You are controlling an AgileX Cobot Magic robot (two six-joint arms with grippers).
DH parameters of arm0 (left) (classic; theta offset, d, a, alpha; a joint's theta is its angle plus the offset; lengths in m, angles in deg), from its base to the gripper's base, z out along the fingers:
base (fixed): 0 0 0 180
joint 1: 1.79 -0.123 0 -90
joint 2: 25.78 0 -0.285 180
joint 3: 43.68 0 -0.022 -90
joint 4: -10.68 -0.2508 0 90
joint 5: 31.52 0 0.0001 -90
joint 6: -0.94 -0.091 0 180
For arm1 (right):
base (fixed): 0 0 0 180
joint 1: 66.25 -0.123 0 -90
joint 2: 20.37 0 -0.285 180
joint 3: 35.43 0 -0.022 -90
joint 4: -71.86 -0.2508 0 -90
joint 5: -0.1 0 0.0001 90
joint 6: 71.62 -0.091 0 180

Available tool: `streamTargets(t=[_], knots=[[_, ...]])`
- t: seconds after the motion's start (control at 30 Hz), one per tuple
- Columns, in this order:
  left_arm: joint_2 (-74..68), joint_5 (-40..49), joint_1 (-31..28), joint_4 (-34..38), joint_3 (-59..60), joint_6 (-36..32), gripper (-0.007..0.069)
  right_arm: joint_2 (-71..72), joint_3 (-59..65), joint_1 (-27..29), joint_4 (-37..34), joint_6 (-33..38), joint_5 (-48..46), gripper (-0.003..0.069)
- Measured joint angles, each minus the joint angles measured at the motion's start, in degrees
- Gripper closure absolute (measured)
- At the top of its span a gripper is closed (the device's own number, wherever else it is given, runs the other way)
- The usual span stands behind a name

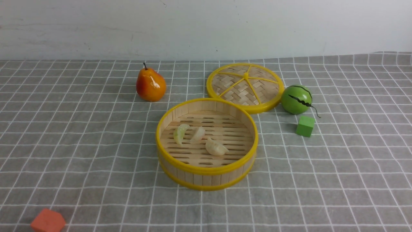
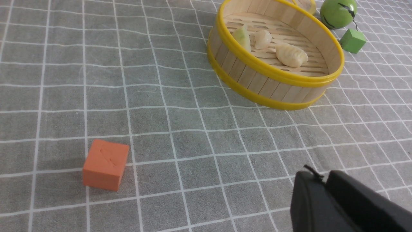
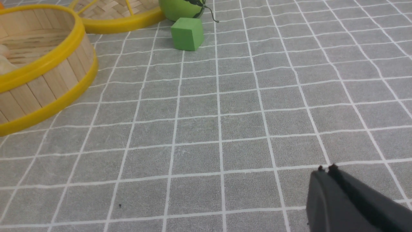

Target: Put the dumplings into the steamer on the table with the grey tablecloth.

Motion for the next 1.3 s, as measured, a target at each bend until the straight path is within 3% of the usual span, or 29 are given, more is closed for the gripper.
streamTargets(t=[0.47,0.67,0.77,0.87,1.0,1.13,1.3], knots=[[0.0,-0.5,0.0,0.0,0.6,0.0,0.0551,0.0,0.0,0.0,-0.1,0.0,0.0,0.0662],[0.0,-10.0,-0.4,-0.5,5.3,0.0,0.0551,0.0,0.0,0.0,-0.1,0.0,0.0,0.0659],[0.0,-19.1,-3.0,-0.3,8.8,0.0,0.0572,0.0,0.0,0.0,-0.1,0.0,0.0,0.0657],[0.0,-33.7,-10.3,0.7,15.1,0.0,0.0639,0.0,0.0,0.0,-0.1,0.0,0.0,0.0652],[0.1,-43.3,-17.3,0.7,21.4,0.0,0.0638,0.0,0.0,0.0,-0.2,0.0,0.0,0.0648],[3.4,-43.3,-21.2,0.0,25.0,0.0,0.0638,0.0,0.0,0.0,-0.2,0.0,0.0,0.0641],[8.2,-36.3,-24.3,0.0,25.5,0.0,0.0638,0.0,0.0,0.0,-0.2,0.0,0.0,0.0634]])
